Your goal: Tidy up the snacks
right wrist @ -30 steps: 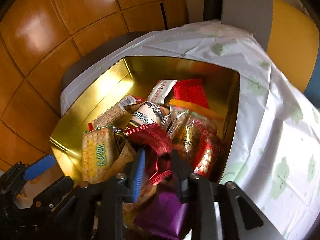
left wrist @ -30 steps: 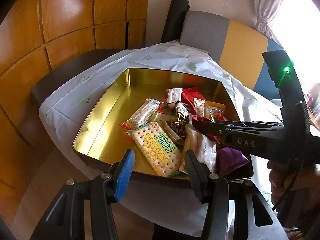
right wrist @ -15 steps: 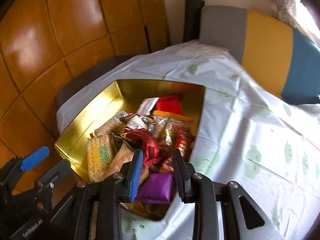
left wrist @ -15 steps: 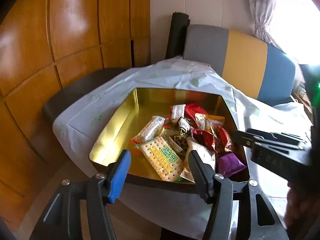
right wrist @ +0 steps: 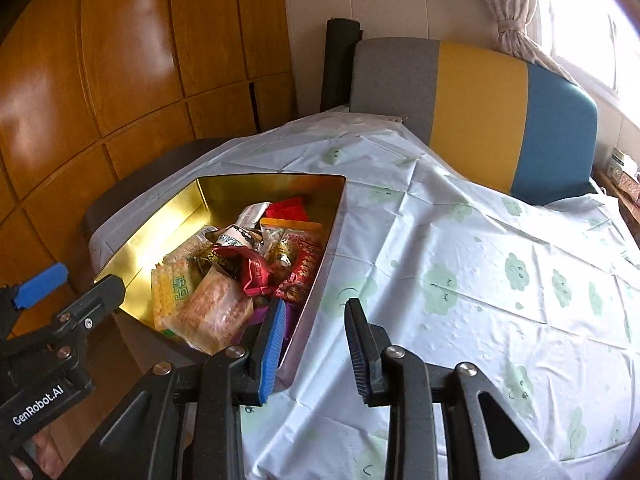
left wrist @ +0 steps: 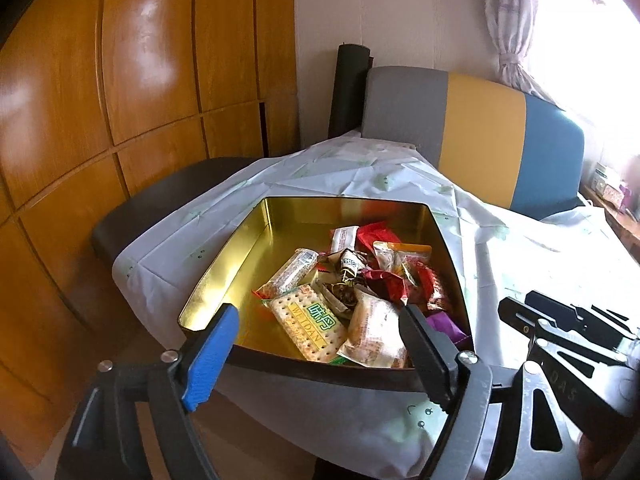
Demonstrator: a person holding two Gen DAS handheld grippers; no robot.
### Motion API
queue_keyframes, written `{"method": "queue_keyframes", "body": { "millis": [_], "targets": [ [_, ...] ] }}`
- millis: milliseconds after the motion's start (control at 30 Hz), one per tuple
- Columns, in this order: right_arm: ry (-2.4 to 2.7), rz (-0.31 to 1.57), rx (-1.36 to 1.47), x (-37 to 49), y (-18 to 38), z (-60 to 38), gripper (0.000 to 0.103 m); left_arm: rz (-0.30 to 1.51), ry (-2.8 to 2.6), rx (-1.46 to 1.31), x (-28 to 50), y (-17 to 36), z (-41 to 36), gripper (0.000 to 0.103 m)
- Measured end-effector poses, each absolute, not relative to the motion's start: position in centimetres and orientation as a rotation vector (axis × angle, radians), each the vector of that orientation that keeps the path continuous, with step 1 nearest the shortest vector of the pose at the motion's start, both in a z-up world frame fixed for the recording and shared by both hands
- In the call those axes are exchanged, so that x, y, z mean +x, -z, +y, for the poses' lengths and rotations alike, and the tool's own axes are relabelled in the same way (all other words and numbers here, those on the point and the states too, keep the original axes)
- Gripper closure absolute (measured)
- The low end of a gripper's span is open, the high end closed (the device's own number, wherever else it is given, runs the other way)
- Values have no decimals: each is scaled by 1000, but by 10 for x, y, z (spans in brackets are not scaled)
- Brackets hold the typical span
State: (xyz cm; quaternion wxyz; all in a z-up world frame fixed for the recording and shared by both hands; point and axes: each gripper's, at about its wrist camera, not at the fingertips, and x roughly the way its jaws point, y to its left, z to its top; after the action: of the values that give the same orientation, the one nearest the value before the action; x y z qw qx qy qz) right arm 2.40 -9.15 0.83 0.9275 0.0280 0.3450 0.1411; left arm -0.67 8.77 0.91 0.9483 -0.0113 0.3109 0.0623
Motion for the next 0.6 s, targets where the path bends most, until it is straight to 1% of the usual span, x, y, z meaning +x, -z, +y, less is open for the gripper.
{"method": "queue_keyframes", "body": {
  "millis": [533, 600],
  "targets": [
    [-290, 701, 44, 15, -8, -93, 72, 628, -136, -18, -10, -11, 86, 20],
    [-290, 702, 41, 15, -8, -92, 72, 634, -141, -14, -9, -11, 86, 18]
  ]
}}
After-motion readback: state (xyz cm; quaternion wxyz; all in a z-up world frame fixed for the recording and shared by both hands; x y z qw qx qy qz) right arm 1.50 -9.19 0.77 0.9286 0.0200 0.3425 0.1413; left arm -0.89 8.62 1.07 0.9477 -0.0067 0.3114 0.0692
